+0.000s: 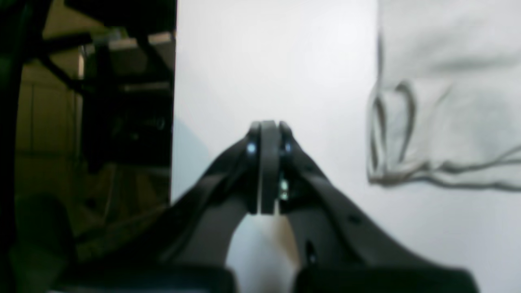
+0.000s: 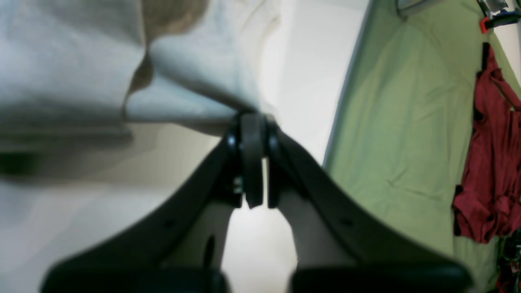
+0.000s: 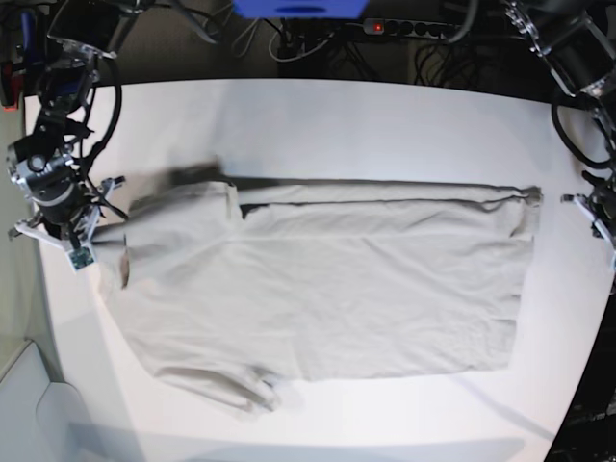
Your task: Layout the t-shirt on the table in an organized manner, then fold the t-shirt properly
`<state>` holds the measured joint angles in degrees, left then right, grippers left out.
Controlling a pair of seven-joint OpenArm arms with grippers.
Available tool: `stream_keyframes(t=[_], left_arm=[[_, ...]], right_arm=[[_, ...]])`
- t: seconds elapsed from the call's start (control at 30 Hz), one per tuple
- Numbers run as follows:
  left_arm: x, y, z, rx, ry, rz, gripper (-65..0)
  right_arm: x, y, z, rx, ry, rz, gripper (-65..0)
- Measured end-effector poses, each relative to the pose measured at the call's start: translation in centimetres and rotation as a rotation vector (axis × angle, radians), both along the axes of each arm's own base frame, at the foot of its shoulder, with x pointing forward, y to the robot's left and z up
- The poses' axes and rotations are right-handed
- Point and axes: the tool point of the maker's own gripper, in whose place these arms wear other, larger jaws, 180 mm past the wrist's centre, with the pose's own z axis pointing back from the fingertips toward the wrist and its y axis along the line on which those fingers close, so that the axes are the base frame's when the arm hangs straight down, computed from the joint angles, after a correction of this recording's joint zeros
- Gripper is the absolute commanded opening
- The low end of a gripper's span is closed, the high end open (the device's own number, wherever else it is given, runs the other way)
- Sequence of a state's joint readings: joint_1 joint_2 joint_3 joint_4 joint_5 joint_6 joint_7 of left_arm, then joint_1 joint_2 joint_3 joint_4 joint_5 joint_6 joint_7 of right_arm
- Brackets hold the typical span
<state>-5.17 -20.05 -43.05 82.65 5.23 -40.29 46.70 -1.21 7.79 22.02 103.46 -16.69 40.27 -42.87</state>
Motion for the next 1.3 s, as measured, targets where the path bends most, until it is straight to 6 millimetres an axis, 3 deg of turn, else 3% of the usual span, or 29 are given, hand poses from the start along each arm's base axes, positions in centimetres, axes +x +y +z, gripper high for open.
stream_keyframes(t=[0.2, 0.27, 0.33, 0.43, 0.53, 0.67, 0.8, 1.3], left_arm=[[-1.7, -0.6, -5.4, -0.122, 0.09, 0.026, -64.4], [-2.5, -1.0, -6.9, -0.15, 0.12, 0.033, -61.7], [-2.7, -1.1, -7.3, -0.159, 0.128, 0.036, -54.5], [-2.4, -1.2, -7.0, -0.16, 0.112, 0.037, -35.7], [-3.0, -1.9, -7.3, -0.159, 0.11, 0.022, -22.1], [-4.0, -2.4, -8.3, -0.171, 0.133, 0.026, -22.6], [-3.6, -2.9, -8.3, -0.181, 0.124, 0.022, -25.4], [-1.7, -5.6, -8.4, -0.195, 0.082, -0.064, -25.6]], right_arm=[[-1.1, 0.7, -2.0, 0.035, 0.05, -0.005, -65.0], [-1.5, 0.6, -2.8, 0.042, 0.075, -0.01, -65.0], [-1.6, 0.5, -3.0, 0.037, 0.081, -0.012, -65.0], [-1.5, 0.6, -3.0, 0.037, 0.078, -0.011, -65.0], [-1.5, 0.6, -3.0, 0.038, 0.078, -0.011, -65.0], [-1.5, 0.6, -3.0, 0.038, 0.078, -0.011, -65.0], [-1.5, 0.6, -3.0, 0.039, 0.078, -0.011, -65.0], [-1.5, 0.6, -3.0, 0.038, 0.079, -0.011, -65.0]])
